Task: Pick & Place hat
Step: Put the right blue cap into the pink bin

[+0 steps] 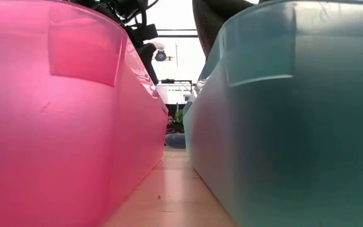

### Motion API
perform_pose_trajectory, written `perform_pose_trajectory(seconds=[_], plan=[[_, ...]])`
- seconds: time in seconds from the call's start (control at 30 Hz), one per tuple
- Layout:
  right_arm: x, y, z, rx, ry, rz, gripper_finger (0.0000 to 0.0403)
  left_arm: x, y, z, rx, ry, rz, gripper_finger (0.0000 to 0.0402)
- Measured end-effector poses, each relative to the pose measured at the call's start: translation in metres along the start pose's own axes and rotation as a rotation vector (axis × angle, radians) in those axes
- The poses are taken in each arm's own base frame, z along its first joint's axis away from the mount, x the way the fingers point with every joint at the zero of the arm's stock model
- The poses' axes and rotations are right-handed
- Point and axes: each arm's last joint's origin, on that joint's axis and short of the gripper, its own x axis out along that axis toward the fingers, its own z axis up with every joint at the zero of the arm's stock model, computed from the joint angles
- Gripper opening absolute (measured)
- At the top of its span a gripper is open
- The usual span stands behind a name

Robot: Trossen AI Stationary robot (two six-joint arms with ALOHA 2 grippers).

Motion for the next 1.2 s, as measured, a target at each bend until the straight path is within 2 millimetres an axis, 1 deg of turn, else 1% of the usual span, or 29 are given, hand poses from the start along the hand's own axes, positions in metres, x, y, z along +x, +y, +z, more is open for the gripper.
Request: perform_pose_trajectory(seconds=[0.2, 0.4, 0.53, 0.7, 0.87, 1.2], plan=[[0.002, -0.003, 0.0, -0.001, 0.002, -0.087, 0.0159, 0.0, 0.0, 0.0, 0.0, 0.0, 0.0, 0.014], [0.0, -0.01, -0.003, 0.026, -0.008, -0.3, 0.0159, 0.0, 0.0, 0.0, -0.001, 0.0, 0.0, 0.014], [-0.002, -0.015, -0.011, 0.033, 0.062, -0.427, 0.0159, 0.0, 0.0, 0.0, 0.0, 0.0, 0.0, 0.014], [-0.006, -0.024, -0.019, 0.12, 0.104, -0.591, 0.0159, 0.0, 0.0, 0.0, 0.0, 0.0, 0.0, 0.014], [-0.007, -0.028, -0.019, 0.19, 0.088, -0.617, 0.0159, 0.0, 0.0, 0.0, 0.0, 0.0, 0.0, 0.014], [-0.008, -0.028, -0.019, 0.227, 0.07, -0.625, 0.0159, 0.0, 0.0, 0.0, 0.0, 0.0, 0.0, 0.014]])
